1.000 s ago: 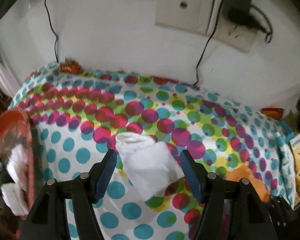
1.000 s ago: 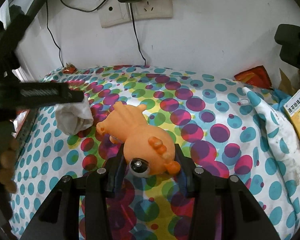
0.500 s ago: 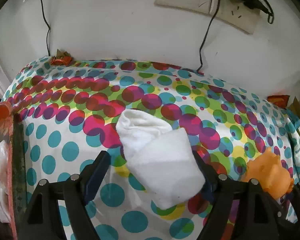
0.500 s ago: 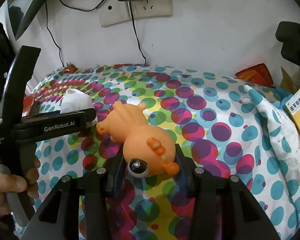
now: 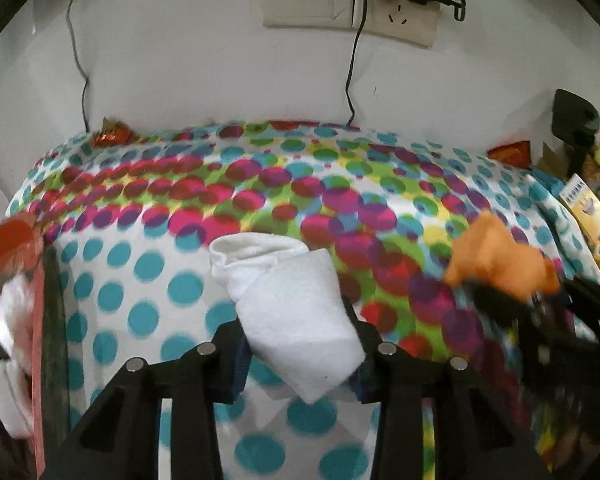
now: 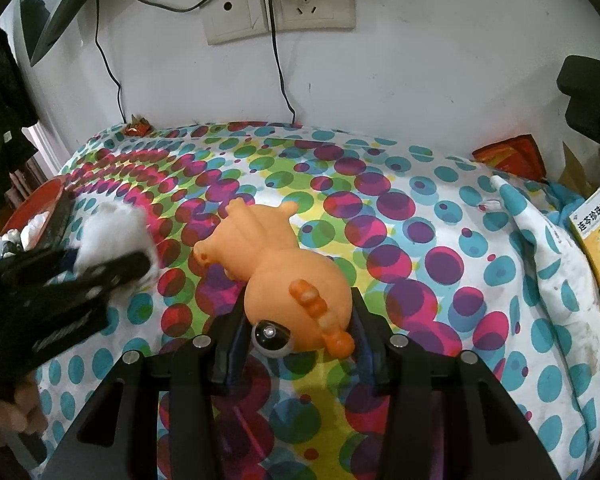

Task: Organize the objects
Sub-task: 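Carry the white sock over the red tray with the left tool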

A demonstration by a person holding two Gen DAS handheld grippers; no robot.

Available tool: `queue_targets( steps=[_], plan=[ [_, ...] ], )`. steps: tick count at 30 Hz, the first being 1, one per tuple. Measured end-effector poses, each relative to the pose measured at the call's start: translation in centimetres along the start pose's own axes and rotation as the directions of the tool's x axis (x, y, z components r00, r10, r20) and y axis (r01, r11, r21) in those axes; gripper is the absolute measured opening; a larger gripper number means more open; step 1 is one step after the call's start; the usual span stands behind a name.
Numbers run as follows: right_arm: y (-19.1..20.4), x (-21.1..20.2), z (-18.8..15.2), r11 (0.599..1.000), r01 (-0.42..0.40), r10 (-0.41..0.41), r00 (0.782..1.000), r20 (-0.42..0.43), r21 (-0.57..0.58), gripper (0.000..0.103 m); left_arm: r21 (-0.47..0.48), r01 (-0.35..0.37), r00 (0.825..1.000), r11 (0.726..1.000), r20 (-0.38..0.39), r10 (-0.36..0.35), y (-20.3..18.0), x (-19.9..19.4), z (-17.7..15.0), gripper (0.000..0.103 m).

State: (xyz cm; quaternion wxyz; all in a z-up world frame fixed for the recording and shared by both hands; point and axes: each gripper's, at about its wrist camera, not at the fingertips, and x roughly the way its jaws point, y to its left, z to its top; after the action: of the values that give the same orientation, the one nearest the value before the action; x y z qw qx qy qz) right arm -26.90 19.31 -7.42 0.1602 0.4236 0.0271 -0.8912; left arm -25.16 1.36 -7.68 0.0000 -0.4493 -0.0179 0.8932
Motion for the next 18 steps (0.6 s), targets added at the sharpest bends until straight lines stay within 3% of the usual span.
queue_targets(
  steps=[5, 18],
  plan=[
    [0.3, 0.2, 0.0, 1.000, 0.018, -0.019, 1.000, -0.007, -0.016, 0.042, -0.010, 0.023, 1.000, 1.000, 0.001, -0.023, 1.3, -2.0, -2.5, 0.039],
    [0.8, 0.5, 0.0, 0.998, 0.050, -0.051, 0.998, -0.023, -0.043, 0.042, 0.032, -0.035, 0.999, 0.999, 0.010, 0.035, 2.5, -6.4, -7.2, 0.039]
  ],
)
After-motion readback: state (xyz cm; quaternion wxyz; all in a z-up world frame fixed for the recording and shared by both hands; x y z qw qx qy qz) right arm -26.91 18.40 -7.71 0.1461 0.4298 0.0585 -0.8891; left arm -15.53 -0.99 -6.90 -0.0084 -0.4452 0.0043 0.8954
